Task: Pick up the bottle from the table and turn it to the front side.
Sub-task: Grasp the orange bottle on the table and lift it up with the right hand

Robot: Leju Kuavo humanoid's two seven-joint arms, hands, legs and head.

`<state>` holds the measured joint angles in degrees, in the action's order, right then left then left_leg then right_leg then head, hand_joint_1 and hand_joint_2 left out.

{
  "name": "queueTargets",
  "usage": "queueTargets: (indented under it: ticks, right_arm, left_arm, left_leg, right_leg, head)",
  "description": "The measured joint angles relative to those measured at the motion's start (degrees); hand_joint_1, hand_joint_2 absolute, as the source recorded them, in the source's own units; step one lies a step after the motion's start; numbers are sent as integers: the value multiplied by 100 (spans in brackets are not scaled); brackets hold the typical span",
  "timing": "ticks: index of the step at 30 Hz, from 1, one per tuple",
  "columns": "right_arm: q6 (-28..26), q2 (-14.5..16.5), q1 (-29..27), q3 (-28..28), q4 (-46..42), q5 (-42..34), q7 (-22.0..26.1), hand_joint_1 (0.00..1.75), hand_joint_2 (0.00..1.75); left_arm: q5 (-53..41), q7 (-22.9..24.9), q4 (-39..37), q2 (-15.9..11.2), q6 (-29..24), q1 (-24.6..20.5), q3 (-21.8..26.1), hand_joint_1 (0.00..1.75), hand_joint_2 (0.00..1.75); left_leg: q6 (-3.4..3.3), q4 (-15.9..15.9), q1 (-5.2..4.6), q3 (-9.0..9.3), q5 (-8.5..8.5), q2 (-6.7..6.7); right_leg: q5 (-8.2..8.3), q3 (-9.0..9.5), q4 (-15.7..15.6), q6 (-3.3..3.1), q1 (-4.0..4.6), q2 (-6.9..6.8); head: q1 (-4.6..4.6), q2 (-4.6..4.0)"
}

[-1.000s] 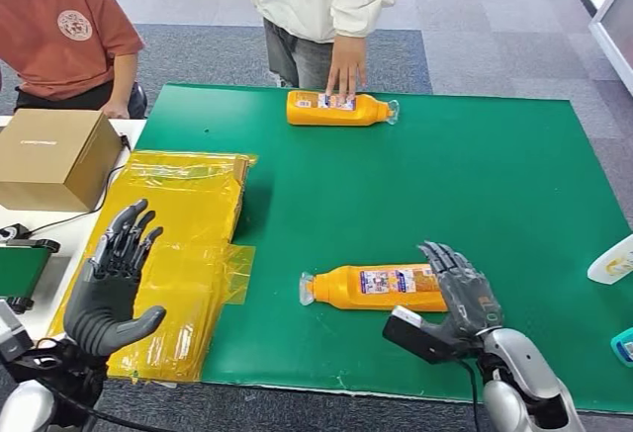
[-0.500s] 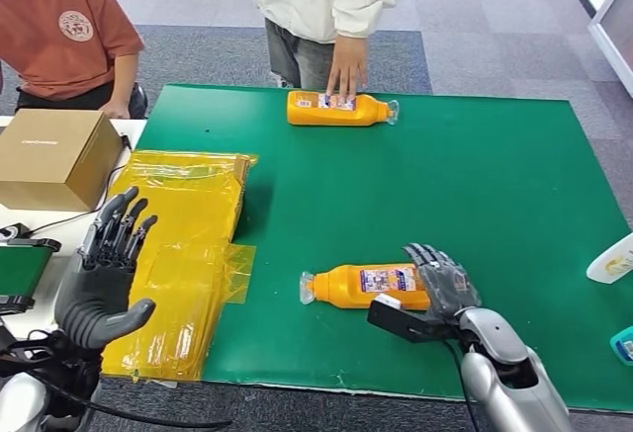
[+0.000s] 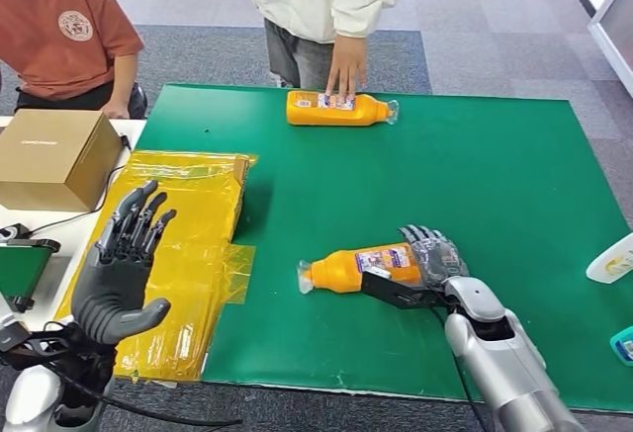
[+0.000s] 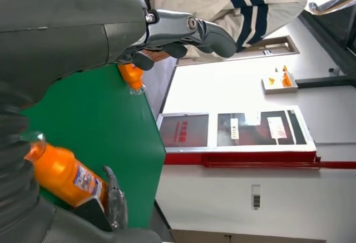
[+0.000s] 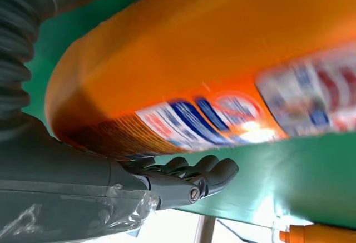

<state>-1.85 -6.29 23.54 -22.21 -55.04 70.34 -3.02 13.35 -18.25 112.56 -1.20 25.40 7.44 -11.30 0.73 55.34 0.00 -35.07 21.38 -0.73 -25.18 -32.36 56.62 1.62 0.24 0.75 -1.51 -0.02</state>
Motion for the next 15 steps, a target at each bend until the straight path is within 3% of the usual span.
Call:
queueTargets:
  ticks: [10,15]
  right_arm:
    - [94,-1,256,-122,298,-179,252,175,175]
    - [-11,60,-69,19,-176,-1544,822,175,175]
  left_arm:
    - [1,-36,0,-13,13,-98,0,0,175]
    - [-106,-37,0,-15,-139,-75,3,0,175]
  left_leg:
    - [-4,1,0,8,-8,0]
    - [-4,1,0,1,-9,-2]
  right_leg:
    - [10,7,0,4,-1,0]
    - [11,5,0,4,0,-1]
  head:
    - [1,1]
    - [1,2]
